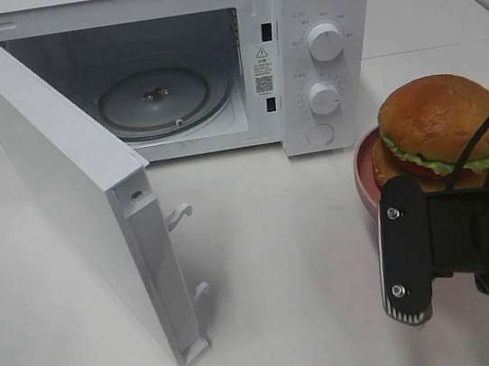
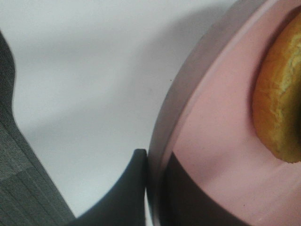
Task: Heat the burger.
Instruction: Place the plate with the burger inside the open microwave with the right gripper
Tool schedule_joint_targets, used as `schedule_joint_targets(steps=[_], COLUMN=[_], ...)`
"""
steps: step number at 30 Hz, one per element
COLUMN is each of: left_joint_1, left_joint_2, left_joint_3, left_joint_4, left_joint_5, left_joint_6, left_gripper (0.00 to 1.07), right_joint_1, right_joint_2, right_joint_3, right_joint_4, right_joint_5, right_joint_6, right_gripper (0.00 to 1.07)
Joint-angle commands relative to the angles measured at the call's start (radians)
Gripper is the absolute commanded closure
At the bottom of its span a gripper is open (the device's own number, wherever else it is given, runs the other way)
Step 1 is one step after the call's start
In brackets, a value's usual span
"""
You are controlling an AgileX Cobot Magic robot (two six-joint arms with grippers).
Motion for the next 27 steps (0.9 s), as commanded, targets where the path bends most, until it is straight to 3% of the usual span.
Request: schedule_joint_targets(steps=[1,11,20,25,27], left_joint_1=[0.002,0.002,0.002,0.002,0.002], left_joint_2=[-0.023,-0.023,-0.023,-0.023,-0.023], left_joint_3=[0.002,0.002,0.002,0.002,0.002], left_joint_4=[0.003,0.003,0.003,0.003,0.003], left_joint_5=[-0.01,-0.01,-0.01,-0.01,-0.01], left_joint_6=[-0.002,-0.002,-0.002,-0.002,-0.002], left_gripper=[0.09,0.09,0.09,0.09,0.09], right_joint_1=[0.016,0.034,0.034,0.012,-0.046], right_joint_2=[-0.013,-0.013,-0.013,-0.013,-0.008], right_joint_3=[0.002,0.002,0.002,0.002,0.002], right_joint_4=[-0.057,-0.057,-0.067,-0.076,-0.076], right_joint_5=[0.007,-0.066,-0.142,-0.195,-0.272], right_joint_6=[-0.052,-0.327,-0.393,-0.473,-0.539], right_gripper=[1.07,1.07,1.07,1.07,1.07])
